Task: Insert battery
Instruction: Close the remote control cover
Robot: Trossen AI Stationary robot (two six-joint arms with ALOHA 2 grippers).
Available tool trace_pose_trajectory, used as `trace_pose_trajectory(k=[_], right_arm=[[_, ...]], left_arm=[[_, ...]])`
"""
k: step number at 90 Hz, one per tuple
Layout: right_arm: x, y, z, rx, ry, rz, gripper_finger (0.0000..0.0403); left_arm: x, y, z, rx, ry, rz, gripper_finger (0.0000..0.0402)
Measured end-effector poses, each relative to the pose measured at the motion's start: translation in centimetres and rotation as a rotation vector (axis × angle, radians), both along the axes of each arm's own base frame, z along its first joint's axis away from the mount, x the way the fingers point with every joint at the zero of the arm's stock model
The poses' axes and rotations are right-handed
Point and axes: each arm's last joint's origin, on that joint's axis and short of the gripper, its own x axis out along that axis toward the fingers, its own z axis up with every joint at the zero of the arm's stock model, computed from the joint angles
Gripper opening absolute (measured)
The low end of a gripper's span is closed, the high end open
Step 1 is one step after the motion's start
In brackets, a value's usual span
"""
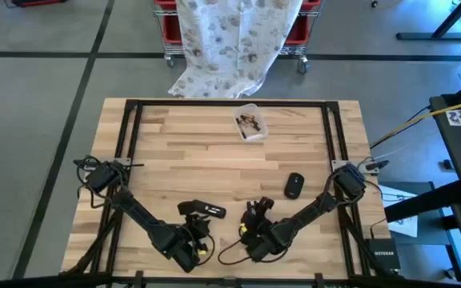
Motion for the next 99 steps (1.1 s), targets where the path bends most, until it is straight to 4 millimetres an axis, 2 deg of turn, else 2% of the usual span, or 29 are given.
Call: trace_pose_trajectory(k=[8, 15, 29, 39, 44, 50, 64, 74, 81, 89, 99], right_arm=[[-0.1, 0.5, -0.1, -0.038, 0.034, 0.103, 0.0162], [-0.1, 0.7, 0.0, -0.047, 0.035, 0.126, 0.0140], [-0.7, 0.5, 1.7, -0.008, -0.060, -0.002, 0.0118], [-1.3, 0.1, 3.8, 0.109, -0.110, -0.149, 0.0128], [-1.7, -0.2, 4.8, 0.145, -0.130, -0.221, 0.0147], [-2.0, -0.4, 5.0, 0.151, -0.151, -0.275, 0.0179], [-2.3, -0.9, 4.9, 0.150, -0.169, -0.366, 0.0259], [-2.9, -1.3, 4.2, 0.136, -0.170, -0.397, 0.0289], [-3.6, -1.8, 3.0, 0.171, -0.114, -0.416, 0.0288], [-4.3, -2.2, 1.4, 0.219, -0.133, -0.396, 0.0267], [-4.4, -1.7, 0.0, 0.298, -0.239, -0.318, 0.0226]], left_arm=[[0.0, 0.0, 0.0, -0.002, 0.001, 0.000, 0.0052], [0.0, 0.0, 0.0, -0.004, 0.002, 0.000, 0.0052], [0.0, 0.0, 0.0, -0.004, 0.002, 0.000, 0.0052], [0.0, 0.0, 0.0, -0.004, 0.003, 0.000, 0.0052], [0.0, 0.0, 0.0, -0.005, 0.002, 0.000, 0.0052], [0.0, 0.0, 0.0, -0.005, 0.002, 0.000, 0.0052], [0.0, 0.0, 0.0, -0.002, 0.005, -0.003, 0.0052], [0.0, 0.0, 0.0, -0.001, 0.005, -0.003, 0.0052], [0.0, 0.0, 0.0, 0.001, 0.007, -0.005, 0.0052], [0.0, 0.0, 0.0, 0.001, 0.007, -0.006, 0.0052], [0.0, 0.0, 0.0, 0.002, 0.008, -0.006, 0.0052]])
